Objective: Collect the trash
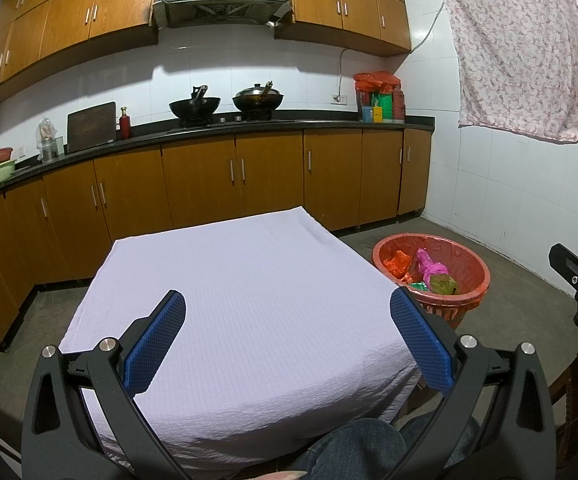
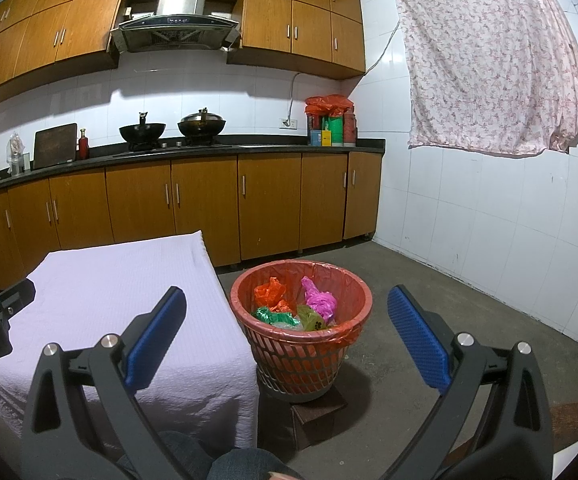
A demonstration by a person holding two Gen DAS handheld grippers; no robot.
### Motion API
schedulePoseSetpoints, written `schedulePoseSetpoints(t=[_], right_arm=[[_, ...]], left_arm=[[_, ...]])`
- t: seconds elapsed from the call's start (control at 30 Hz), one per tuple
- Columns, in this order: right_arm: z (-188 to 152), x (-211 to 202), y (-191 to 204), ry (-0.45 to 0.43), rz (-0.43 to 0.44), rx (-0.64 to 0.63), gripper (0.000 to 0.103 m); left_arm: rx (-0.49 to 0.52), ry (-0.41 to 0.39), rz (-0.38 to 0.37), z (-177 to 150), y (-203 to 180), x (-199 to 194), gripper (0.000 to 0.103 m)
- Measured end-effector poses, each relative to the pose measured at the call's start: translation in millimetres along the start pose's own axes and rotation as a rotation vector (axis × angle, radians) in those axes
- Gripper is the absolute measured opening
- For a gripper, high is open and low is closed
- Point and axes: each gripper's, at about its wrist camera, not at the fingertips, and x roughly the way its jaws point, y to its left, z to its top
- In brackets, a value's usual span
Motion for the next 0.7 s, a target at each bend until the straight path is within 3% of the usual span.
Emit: schedulePoseSetpoints(t=[0.7], right_arm=[[-5.6, -0.3, 2.3, 0.005, 0.0, 0.005, 0.099]], left_arm=[[0.009, -0.005, 0.002, -2.7, -7.1, -4.1, 0.101]])
